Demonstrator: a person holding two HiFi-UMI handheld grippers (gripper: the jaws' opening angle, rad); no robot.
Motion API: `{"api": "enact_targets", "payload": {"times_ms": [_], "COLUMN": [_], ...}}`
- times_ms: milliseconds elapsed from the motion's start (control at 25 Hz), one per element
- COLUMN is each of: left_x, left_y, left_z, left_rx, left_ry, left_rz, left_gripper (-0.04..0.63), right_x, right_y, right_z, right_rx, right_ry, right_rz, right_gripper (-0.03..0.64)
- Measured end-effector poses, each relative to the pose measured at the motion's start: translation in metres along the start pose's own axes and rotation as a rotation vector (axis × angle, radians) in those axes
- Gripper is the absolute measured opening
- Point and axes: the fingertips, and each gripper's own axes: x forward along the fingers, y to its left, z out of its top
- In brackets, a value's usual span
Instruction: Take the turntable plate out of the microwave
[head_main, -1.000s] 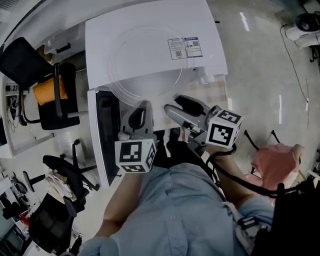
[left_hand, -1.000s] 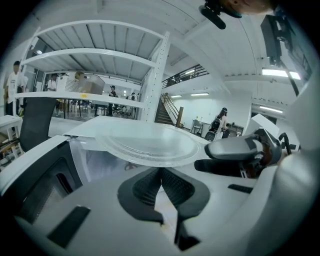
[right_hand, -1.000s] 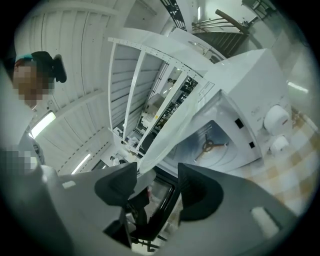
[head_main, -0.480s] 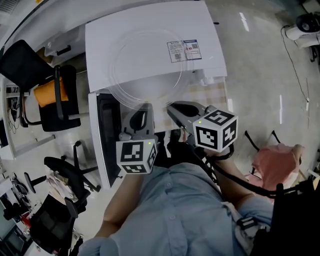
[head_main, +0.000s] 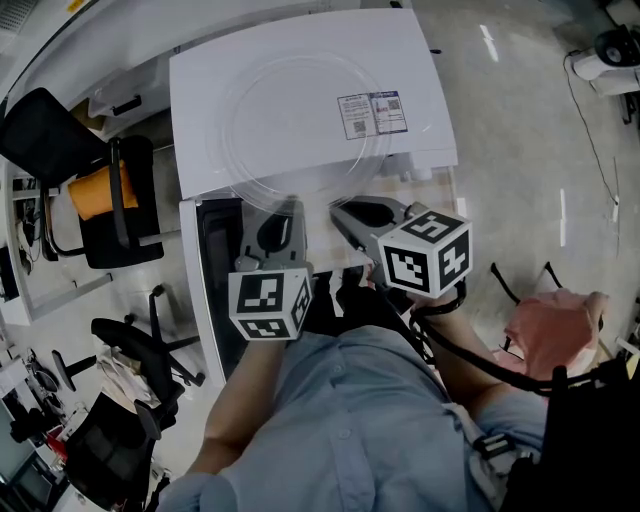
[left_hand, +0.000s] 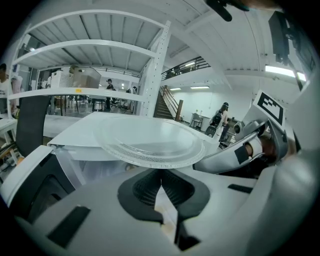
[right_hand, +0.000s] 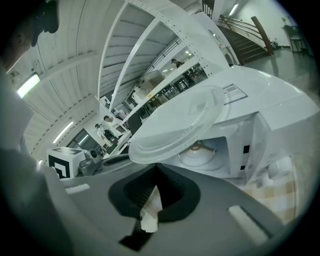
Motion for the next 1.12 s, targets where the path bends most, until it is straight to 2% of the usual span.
{"api": "enact_targets", "payload": {"times_ms": [680, 1120], "left_x": [0.026, -0.008], "left_y": [0.0, -0.025], "left_z": [0.016, -0.013], "left_rx": [0.006, -0.008], "left_ry": [0.005, -0.008], "left_rz": [-0.051, -0.041], "left_gripper": [0.008, 0.008], "right_x": [0.015, 0.001], "right_y": [-0.017, -0.004], "right_z": [0.029, -0.019], "right_rx": [0.011, 0.018], "right_ry": [-0.026, -0.015], "right_rz": [-0.018, 0.02], "right_gripper": [0.002, 0.002]}}
